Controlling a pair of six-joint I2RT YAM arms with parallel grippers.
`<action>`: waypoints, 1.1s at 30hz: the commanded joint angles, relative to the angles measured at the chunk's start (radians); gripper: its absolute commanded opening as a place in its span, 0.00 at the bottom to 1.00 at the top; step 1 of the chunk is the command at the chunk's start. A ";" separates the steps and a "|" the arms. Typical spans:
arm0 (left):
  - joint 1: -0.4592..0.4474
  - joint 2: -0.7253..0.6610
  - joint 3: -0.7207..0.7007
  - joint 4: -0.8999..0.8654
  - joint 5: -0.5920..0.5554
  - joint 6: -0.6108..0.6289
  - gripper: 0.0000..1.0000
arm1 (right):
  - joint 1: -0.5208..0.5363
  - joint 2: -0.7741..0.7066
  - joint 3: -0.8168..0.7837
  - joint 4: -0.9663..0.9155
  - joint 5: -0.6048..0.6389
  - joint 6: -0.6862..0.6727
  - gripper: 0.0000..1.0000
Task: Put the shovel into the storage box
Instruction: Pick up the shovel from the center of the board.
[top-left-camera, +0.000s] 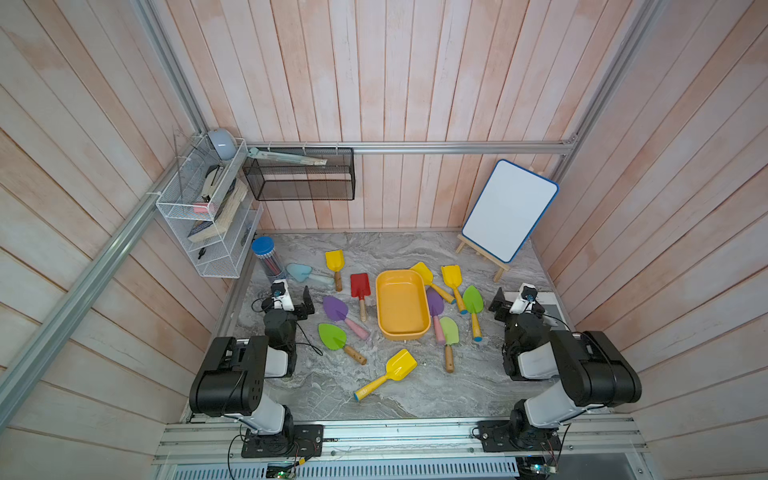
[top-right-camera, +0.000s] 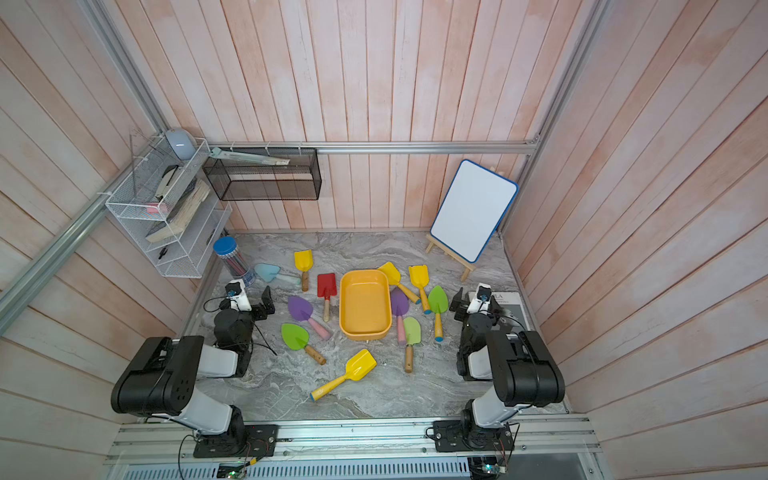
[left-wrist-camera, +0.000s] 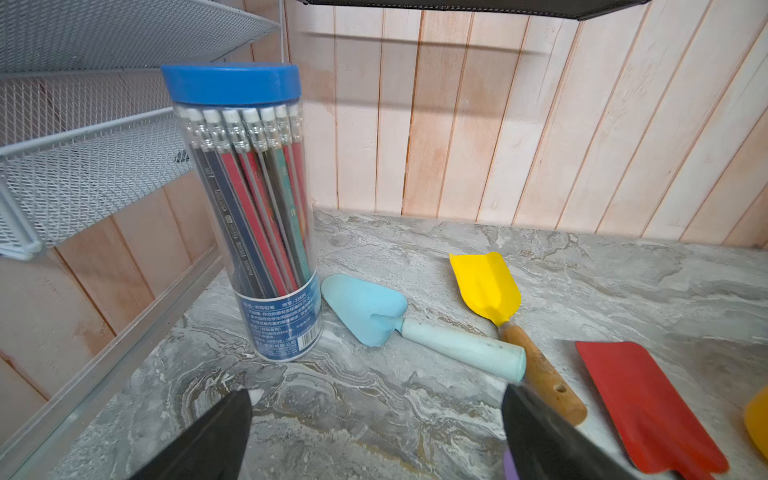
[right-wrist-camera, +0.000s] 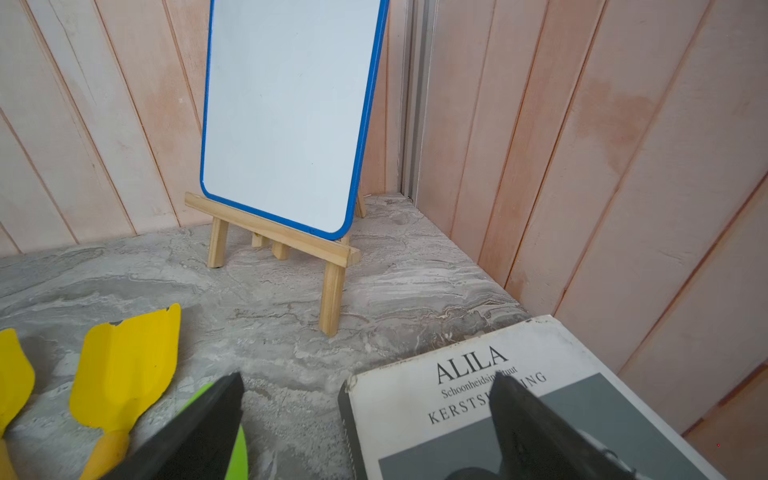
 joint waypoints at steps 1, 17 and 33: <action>0.000 -0.001 0.007 0.001 0.005 0.012 1.00 | 0.000 -0.001 0.010 0.006 0.011 0.004 0.98; 0.000 0.000 0.006 0.001 0.005 0.011 1.00 | 0.000 0.000 0.010 0.007 0.010 0.005 0.98; -0.003 -0.085 0.027 -0.099 -0.086 -0.016 1.00 | -0.028 -0.071 0.009 -0.053 -0.071 0.011 0.94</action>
